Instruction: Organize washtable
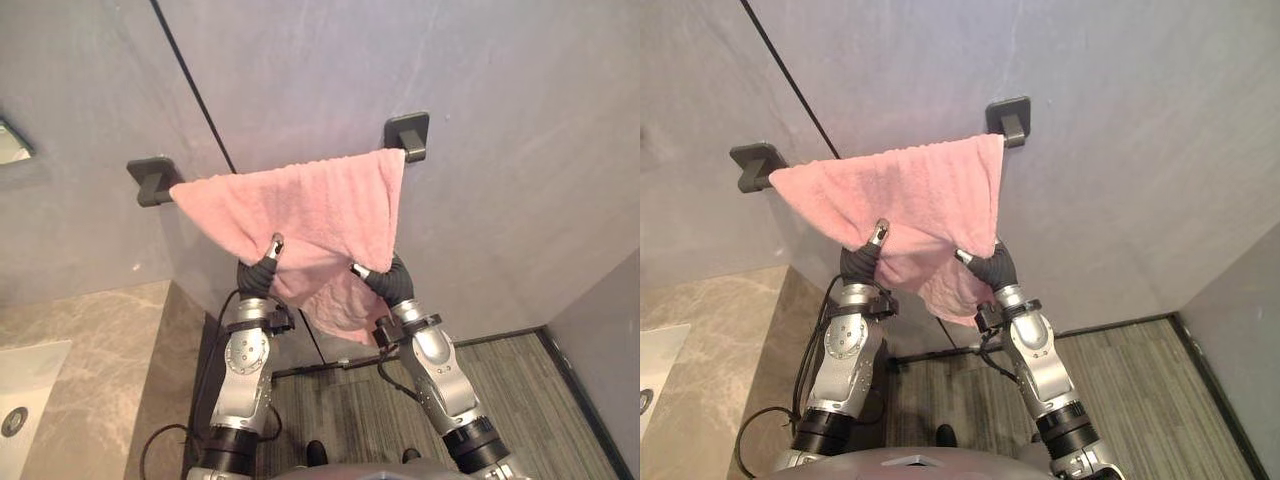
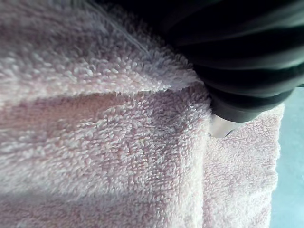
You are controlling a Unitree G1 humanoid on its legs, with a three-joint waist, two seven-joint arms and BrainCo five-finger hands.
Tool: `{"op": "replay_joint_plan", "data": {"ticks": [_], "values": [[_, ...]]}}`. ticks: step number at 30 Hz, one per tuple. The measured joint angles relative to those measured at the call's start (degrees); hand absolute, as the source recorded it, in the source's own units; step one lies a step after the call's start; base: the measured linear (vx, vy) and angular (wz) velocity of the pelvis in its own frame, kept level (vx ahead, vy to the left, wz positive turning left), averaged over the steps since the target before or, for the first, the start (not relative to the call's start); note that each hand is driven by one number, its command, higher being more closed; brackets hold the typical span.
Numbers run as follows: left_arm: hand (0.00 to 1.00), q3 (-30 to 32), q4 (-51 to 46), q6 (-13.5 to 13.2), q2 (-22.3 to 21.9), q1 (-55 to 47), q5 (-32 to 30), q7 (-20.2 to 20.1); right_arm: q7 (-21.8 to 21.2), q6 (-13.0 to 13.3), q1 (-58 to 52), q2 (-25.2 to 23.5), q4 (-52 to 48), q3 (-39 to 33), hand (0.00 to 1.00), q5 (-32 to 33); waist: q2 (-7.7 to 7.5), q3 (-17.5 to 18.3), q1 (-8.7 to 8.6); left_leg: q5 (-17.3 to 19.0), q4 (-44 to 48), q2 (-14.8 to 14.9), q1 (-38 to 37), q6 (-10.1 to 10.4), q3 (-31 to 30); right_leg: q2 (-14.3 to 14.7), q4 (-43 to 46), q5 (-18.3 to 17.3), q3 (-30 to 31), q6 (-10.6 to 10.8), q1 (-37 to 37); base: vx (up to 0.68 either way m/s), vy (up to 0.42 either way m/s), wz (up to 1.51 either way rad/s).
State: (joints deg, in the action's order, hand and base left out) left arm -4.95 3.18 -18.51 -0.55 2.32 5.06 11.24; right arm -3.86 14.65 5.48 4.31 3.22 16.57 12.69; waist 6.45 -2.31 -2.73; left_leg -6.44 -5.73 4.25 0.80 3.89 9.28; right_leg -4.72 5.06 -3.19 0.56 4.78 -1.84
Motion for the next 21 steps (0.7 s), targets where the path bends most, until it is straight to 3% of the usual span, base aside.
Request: {"op": "replay_joint_plan", "data": {"ticks": [18,19,20,21], "values": [[1.00,0.0,5.8,-0.4,-1.6,5.4,-1.3,-1.7,0.8,-0.4,3.6,-1.2,4.4,-6.8,1.00,-5.0,-1.92,-1.0,0.08,0.1,-0.1,-0.1,-0.1,-0.1,-0.8,-0.3,0.6,-1.0,-0.1,0.3,0.1,0.00,0.000,0.01],[1.00,0.0,5.8,-0.4,-1.8,5.6,-1.3,-1.8,0.8,-0.4,3.6,-1.4,4.4,-7.2,0.00,-5.0,-2.00,-1.1,0.07,0.1,-0.2,-0.1,-0.1,-0.1,-0.8,-0.3,0.6,-1.0,-0.1,0.3,0.1,0.00,0.000,0.00],[1.00,0.0,5.9,-0.3,-1.8,5.8,-1.3,-1.9,1.0,-0.4,3.6,-2.0,4.4,-7.9,0.00,-5.0,-2.18,-1.2,0.05,0.1,-0.2,-0.1,-0.1,-0.1,-0.8,-0.3,0.6,-1.0,-0.1,0.2,0.1,0.00,0.000,0.00],[0.00,0.0,5.9,-0.4,-1.8,6.0,-1.3,-1.9,1.6,-0.4,3.6,-2.4,4.6,-8.6,0.00,-5.0,-2.37,-1.3,0.02,0.1,-0.2,-0.1,-0.1,-0.1,-0.8,-0.3,0.7,-1.1,-0.1,0.2,0.1,0.00,0.000,0.00]]}}
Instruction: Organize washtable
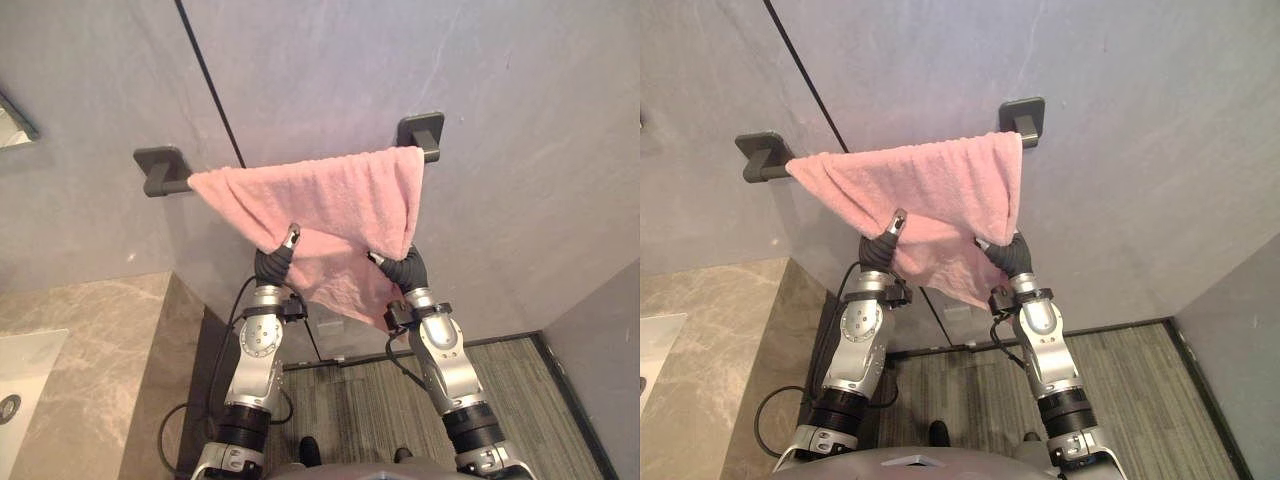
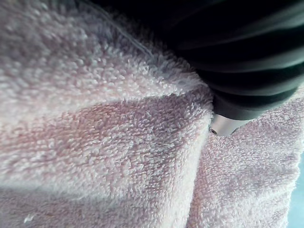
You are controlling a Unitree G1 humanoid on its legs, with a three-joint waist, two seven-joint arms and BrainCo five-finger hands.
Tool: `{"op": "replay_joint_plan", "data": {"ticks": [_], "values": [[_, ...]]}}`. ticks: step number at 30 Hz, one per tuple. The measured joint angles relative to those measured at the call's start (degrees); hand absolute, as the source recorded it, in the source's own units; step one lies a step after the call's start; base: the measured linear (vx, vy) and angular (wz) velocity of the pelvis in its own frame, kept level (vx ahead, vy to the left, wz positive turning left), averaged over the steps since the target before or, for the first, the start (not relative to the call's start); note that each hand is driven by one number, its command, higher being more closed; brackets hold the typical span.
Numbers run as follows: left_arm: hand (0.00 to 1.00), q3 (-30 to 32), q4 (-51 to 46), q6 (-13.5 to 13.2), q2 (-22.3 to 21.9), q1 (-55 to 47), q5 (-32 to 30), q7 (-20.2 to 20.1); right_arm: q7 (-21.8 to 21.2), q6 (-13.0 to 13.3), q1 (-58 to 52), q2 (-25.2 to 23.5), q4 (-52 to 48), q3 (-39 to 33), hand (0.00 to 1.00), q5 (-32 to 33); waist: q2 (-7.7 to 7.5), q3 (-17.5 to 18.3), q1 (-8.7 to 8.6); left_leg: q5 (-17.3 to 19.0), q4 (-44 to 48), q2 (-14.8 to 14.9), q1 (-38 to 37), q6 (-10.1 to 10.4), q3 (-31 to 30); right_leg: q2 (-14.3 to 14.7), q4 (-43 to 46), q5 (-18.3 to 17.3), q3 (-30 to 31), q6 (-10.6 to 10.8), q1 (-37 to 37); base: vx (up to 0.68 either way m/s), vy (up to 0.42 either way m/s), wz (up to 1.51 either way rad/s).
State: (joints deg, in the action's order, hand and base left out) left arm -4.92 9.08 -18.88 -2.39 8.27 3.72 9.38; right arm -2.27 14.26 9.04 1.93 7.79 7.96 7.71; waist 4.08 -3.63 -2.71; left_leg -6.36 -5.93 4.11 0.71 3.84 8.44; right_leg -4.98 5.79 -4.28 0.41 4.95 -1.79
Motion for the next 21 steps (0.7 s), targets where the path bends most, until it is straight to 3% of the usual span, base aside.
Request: {"op": "replay_joint_plan", "data": {"ticks": [9,16,21], "values": [[0.00,1.2,-0.1,0.3,0.1,-2.5,0.5,0.0,1.5,0.1,-0.7,0.2,0.7,-6.1,0.00,0.2,-0.66,-0.4,-0.13,0.3,0.0,-0.7,-0.1,-0.3,0.1,-0.5,0.7,-0.6,0.0,0.2,-0.1,0.00,0.000,0.00],[0.00,7.8,-0.2,1.0,0.9,-8.3,2.8,2.3,4.8,0.2,-4.7,1.5,-1.6,-11.8,0.00,2.6,-0.74,-0.6,-0.70,0.3,0.3,-0.8,-0.1,-0.3,0.3,-0.6,0.6,-0.6,-0.2,0.3,-0.1,0.00,0.000,0.00],[0.00,7.1,-2.3,1.0,0.9,-11.1,3.9,2.3,4.5,0.7,-6.8,2.6,-5.7,-10.8,0.00,2.6,-0.74,-0.6,-0.83,0.3,0.2,-0.8,-0.1,-0.3,0.4,-0.8,0.6,-0.6,-0.3,0.3,-0.1,0.00,0.000,0.00]]}}
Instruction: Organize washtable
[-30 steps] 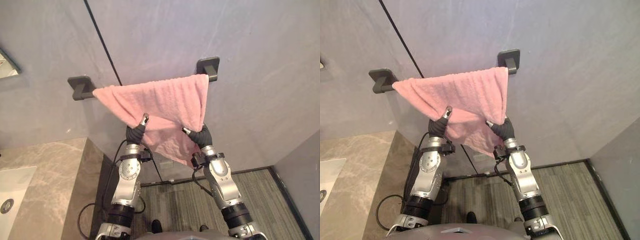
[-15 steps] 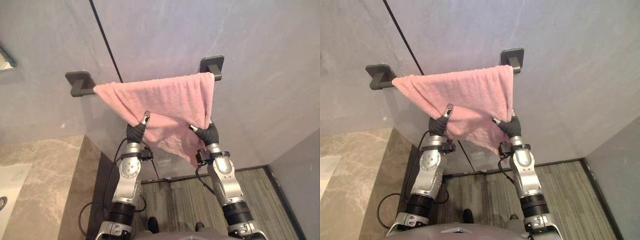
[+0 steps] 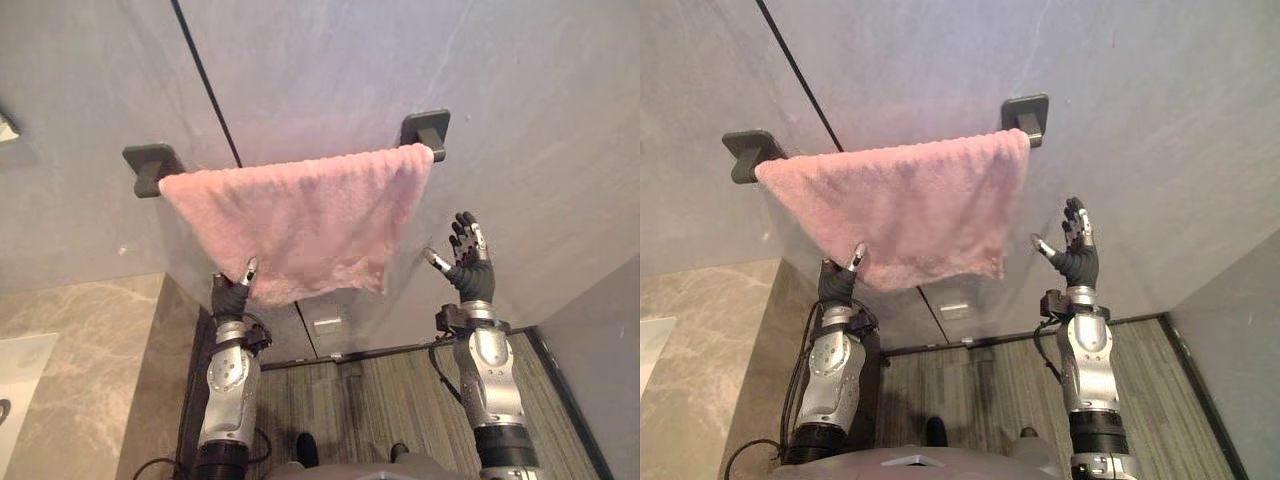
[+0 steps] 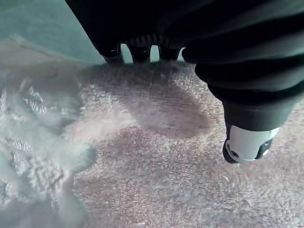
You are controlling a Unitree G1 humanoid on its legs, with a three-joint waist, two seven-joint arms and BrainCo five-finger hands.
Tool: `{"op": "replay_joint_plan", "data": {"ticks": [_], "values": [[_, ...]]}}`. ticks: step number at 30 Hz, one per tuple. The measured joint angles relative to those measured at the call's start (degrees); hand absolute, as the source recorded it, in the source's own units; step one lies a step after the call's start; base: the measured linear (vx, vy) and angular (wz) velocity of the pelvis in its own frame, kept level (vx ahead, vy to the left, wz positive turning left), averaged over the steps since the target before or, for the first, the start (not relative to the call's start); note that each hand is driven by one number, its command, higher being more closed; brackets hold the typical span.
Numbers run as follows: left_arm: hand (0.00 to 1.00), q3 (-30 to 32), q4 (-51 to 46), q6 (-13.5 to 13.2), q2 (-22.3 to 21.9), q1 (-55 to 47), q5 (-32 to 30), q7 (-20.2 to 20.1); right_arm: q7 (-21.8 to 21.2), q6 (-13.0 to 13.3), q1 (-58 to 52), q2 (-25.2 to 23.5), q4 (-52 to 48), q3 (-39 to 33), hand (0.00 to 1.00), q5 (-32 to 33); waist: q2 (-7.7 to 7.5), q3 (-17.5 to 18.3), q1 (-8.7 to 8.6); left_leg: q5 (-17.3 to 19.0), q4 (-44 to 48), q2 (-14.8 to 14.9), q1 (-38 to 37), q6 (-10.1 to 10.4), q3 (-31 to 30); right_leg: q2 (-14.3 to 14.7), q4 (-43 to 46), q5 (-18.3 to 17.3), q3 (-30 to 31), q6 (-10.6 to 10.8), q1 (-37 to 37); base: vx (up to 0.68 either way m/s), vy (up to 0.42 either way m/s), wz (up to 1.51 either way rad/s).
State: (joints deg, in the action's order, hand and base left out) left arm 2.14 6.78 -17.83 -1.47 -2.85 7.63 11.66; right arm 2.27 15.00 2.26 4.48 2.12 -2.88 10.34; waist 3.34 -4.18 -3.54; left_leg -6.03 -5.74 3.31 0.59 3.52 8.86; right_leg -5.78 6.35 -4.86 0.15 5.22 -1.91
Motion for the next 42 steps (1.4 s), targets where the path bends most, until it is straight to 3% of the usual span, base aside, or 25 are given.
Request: {"op": "replay_joint_plan", "data": {"ticks": [8,11,16,22,26,29,34,42], "values": [[0.00,0.2,-2.6,0.0,0.4,-5.8,0.3,-2.5,-2.5,0.0,-8.1,0.0,-4.5,1.6,0.00,1.8,0.03,0.0,0.10,0.1,0.0,-0.1,0.3,0.0,0.0,-0.2,-0.5,0.0,-0.2,0.0,0.1,0.00,0.000,0.01],[0.00,0.1,-2.6,0.0,1.9,-9.1,2.9,-6.3,-4.6,0.5,-11.9,0.6,-6.9,1.6,0.00,2.1,0.03,0.0,-0.27,0.2,0.2,-0.1,0.6,0.0,0.0,-0.2,-0.8,0.0,-0.4,0.0,0.0,0.02,-0.003,0.03],[0.00,0.5,-2.5,-0.3,9.0,-14.7,12.9,-16.7,-9.3,0.9,-19.4,3.6,-7.9,4.7,0.00,4.4,0.17,0.0,-0.44,0.6,0.3,-0.1,0.8,0.0,-0.2,-0.3,-0.9,-0.1,-0.7,0.0,0.0,0.01,-0.004,0.02],[0.00,1.7,-1.7,-0.2,13.7,-18.7,23.7,-26.8,-16.4,1.1,-24.5,9.2,-10.5,11.0,0.00,6.1,0.29,0.0,-0.42,0.8,0.3,-0.2,1.0,0.0,-0.5,-0.4,-1.0,-0.2,-0.9,0.0,-0.1,0.00,-0.001,0.02],[0.00,-2.9,-1.8,1.1,18.6,-19.2,32.1,-36.3,-20.6,1.1,-24.1,13.9,-9.7,14.3,0.00,8.4,0.37,0.0,-0.42,0.7,0.3,-0.3,0.9,0.0,-0.6,-0.5,-0.8,-0.3,-0.9,0.1,-0.1,0.00,0.001,0.01],[0.00,-7.6,-1.8,2.1,20.2,-17.3,35.3,-40.5,-22.9,0.5,-22.3,17.0,-6.2,17.2,0.00,11.1,0.39,0.0,-0.41,0.7,0.3,-0.3,0.9,0.0,-0.6,-0.5,-0.6,-0.3,-0.9,0.1,-0.1,0.00,0.000,0.00],[0.00,-13.9,-2.5,3.1,21.0,-10.0,41.0,-45.2,-24.8,0.0,-16.5,20.3,-3.9,22.6,0.00,11.1,0.49,0.1,-0.47,0.7,0.3,-0.3,0.7,0.1,-0.6,-0.5,1.5,-1.1,-0.6,-0.1,-1.1,-0.01,0.000,-0.01],[0.00,-16.5,-3.0,3.6,20.8,-2.0,44.2,-47.1,-23.2,-0.4,-6.6,20.0,0.9,25.6,0.00,11.0,0.82,0.3,-0.36,0.4,0.3,-0.3,0.5,0.0,0.2,-0.5,3.1,-1.5,0.4,-0.1,-2.0,-0.01,0.001,-0.06]]}}
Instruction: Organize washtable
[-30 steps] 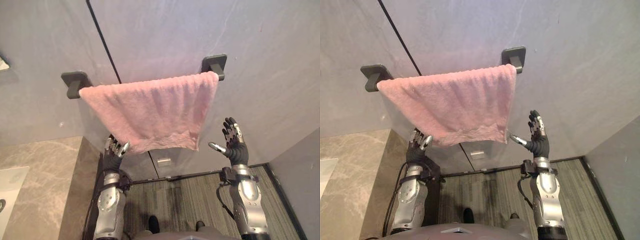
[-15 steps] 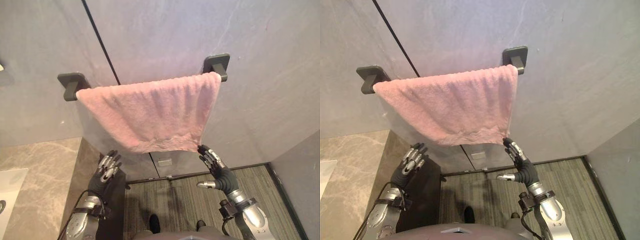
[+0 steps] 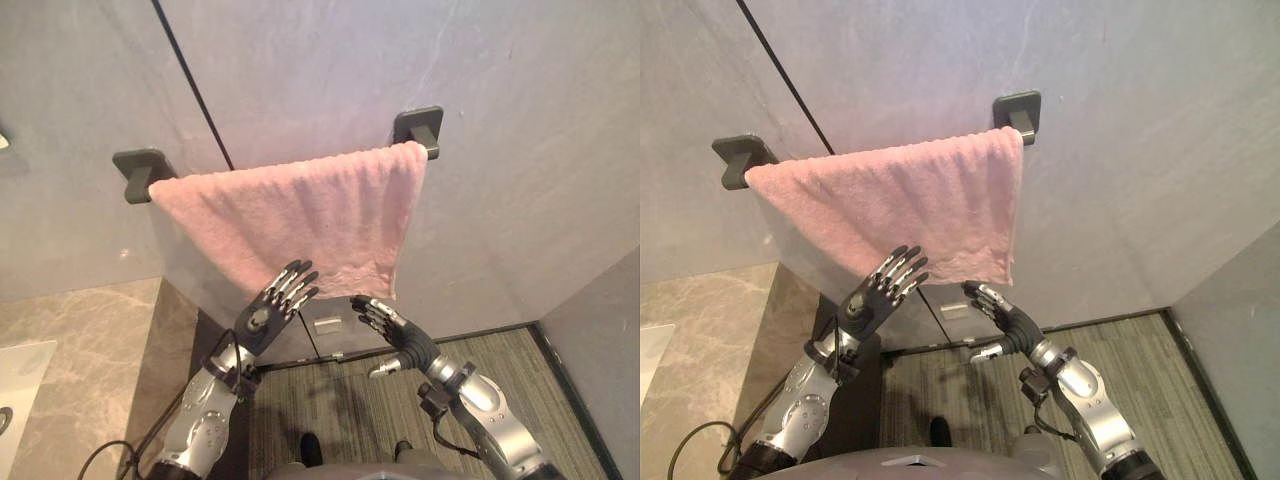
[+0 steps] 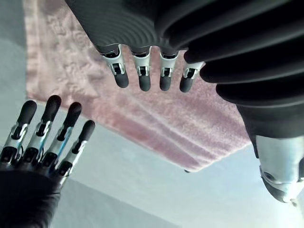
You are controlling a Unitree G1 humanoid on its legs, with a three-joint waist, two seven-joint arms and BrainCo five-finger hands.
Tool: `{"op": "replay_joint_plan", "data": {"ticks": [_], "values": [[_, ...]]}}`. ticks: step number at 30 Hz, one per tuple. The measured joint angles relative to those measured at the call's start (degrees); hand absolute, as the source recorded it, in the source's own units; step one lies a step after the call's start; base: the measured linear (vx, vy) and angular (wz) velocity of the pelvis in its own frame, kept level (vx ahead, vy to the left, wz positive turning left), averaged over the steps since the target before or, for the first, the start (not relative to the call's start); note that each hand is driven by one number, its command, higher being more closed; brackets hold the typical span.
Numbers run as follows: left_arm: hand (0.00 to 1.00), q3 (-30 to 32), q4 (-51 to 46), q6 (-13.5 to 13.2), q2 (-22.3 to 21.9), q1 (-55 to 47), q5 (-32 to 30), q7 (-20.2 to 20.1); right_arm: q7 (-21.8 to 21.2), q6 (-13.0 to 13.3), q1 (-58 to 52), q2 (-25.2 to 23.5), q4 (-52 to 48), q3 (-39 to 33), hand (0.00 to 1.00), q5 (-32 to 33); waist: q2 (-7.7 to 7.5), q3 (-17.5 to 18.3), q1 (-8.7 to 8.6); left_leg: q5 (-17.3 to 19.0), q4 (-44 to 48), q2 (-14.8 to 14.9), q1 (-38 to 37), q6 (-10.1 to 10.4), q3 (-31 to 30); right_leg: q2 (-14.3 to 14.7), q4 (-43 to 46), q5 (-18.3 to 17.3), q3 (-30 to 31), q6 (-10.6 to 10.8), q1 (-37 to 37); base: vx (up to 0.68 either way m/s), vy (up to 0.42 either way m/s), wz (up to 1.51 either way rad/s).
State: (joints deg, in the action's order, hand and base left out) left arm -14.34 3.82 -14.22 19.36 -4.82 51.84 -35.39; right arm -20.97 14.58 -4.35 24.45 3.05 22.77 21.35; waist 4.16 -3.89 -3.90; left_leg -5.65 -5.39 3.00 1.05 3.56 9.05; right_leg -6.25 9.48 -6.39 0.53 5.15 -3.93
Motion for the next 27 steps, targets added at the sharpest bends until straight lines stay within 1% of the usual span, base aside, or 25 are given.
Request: {"op": "replay_joint_plan", "data": {"ticks": [5,10,13,16,18,25,27], "values": [[0.00,0.3,0.1,-0.3,-1.5,3.1,0.8,2.3,2.4,0.0,4.8,-1.2,3.5,0.0,0.00,0.0,0.01,0.0,0.10,0.0,0.0,0.0,-0.3,0.0,0.2,0.0,0.1,0.0,0.2,0.0,0.1,0.00,0.000,-0.01],[0.00,1.6,0.1,-2.1,-2.2,5.5,0.8,4.5,5.0,0.0,8.5,-2.5,4.5,-0.4,0.00,0.0,0.06,0.0,0.36,-0.1,0.0,0.0,-0.4,0.0,0.3,0.0,0.1,0.1,0.3,0.0,0.2,0.00,0.000,0.00],[0.00,2.7,0.1,-2.3,-3.5,7.4,0.8,5.7,6.3,0.1,12.1,-3.8,7.6,-0.7,0.00,0.0,0.08,0.1,0.80,-0.2,0.0,0.0,-0.3,0.0,0.3,0.1,0.0,0.2,0.3,0.0,0.2,0.00,0.000,0.00],[0.00,3.2,0.1,-3.2,-3.7,9.5,0.8,6.7,8.3,0.2,14.7,-5.2,9.1,-3.0,0.00,0.1,0.11,0.1,1.32,-0.4,0.0,0.0,-0.2,0.0,0.3,0.1,0.0,0.3,0.3,0.0,0.2,0.00,0.000,0.00],[0.00,3.5,0.0,-4.1,-3.7,10.0,1.5,7.2,9.8,0.3,16.9,-5.2,10.3,-3.8,0.00,0.1,0.12,0.1,1.26,-0.4,0.0,0.0,-0.2,0.0,0.3,0.1,-0.2,0.5,0.4,0.0,0.1,0.00,0.000,0.00],[0.00,3.9,0.0,-4.6,-4.0,11.6,1.7,8.1,12.3,0.3,17.9,-5.4,10.6,-9.6,0.00,2.6,0.14,0.1,1.32,-0.6,0.0,0.1,0.5,-0.1,0.3,0.1,-1.1,1.1,0.4,0.1,-0.1,0.00,0.001,0.00],[0.00,4.5,0.0,-4.6,-5.0,11.5,1.7,8.3,12.6,0.3,17.9,-5.4,10.7,-12.6,0.00,2.9,0.17,0.1,1.31,-0.6,0.0,0.1,0.6,-0.1,0.3,0.2,-1.2,1.2,0.4,0.1,-0.1,0.00,0.000,0.00]]}}
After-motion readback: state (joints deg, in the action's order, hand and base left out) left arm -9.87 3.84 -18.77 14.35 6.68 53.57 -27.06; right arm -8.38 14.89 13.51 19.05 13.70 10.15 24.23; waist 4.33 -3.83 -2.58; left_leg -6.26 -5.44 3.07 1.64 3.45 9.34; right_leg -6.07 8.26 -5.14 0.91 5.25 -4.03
